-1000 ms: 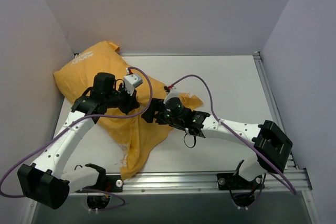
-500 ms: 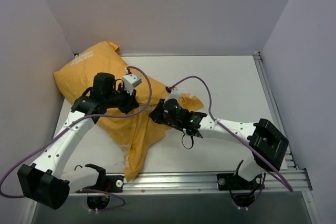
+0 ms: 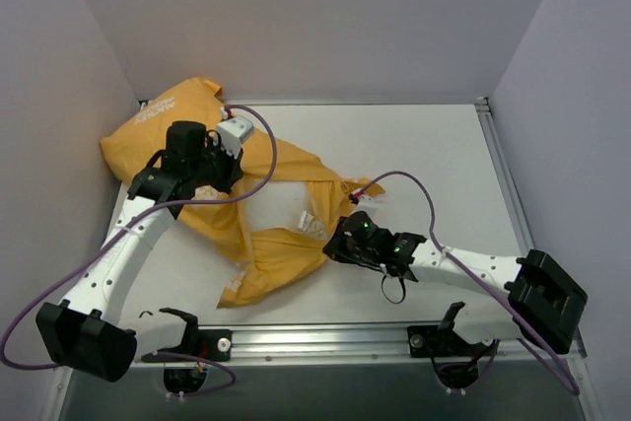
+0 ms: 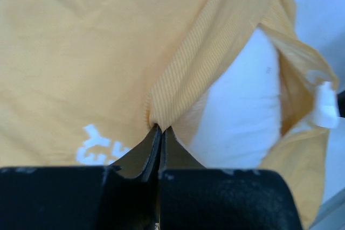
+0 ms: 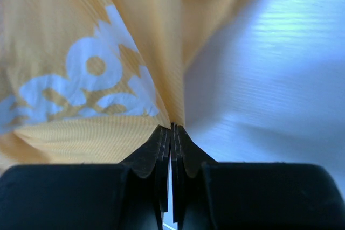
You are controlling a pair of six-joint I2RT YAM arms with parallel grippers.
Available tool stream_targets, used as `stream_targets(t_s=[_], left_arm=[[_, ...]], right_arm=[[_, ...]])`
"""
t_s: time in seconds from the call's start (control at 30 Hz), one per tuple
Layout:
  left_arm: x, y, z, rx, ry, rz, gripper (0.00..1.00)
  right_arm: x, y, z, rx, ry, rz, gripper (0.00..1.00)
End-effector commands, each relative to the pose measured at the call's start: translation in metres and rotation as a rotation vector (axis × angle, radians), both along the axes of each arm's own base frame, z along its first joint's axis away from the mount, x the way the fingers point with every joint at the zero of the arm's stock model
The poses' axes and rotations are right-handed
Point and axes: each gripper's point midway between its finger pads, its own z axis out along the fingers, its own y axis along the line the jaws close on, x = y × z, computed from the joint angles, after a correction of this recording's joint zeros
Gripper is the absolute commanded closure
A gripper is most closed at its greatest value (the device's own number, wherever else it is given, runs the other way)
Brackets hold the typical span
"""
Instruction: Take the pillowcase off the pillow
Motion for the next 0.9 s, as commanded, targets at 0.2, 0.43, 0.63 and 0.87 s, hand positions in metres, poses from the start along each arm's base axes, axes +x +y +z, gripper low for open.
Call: stream_targets(t_s=[0.2,0.43,0.63,0.87], left_arm=[[0.003,0.005,0.030,-0.072,-0.087,-0.012,0.98],[-0.032,-0.019,-0.011,-0.128,0.040,-0.113,0.98],[-0.036,-0.027,-0.011,-0.157,0.057,-0.148,0.98],[-0.017,-0.013,-0.012,-0.083,0.022,-0.068,0.90]], right_arm=[[-0.014,-0.086,-0.040,-0.124,0.094,-0.117,1.00],[0.031,-0.072,0.072,-0.168,-0.132,-0.056,0.28],[0.057,-0.058,0.134,-0.098,-0.238,-0.108,0.21],[0.098,-0.049,0.068,-0.252,-0.172,-0.166,0.23]])
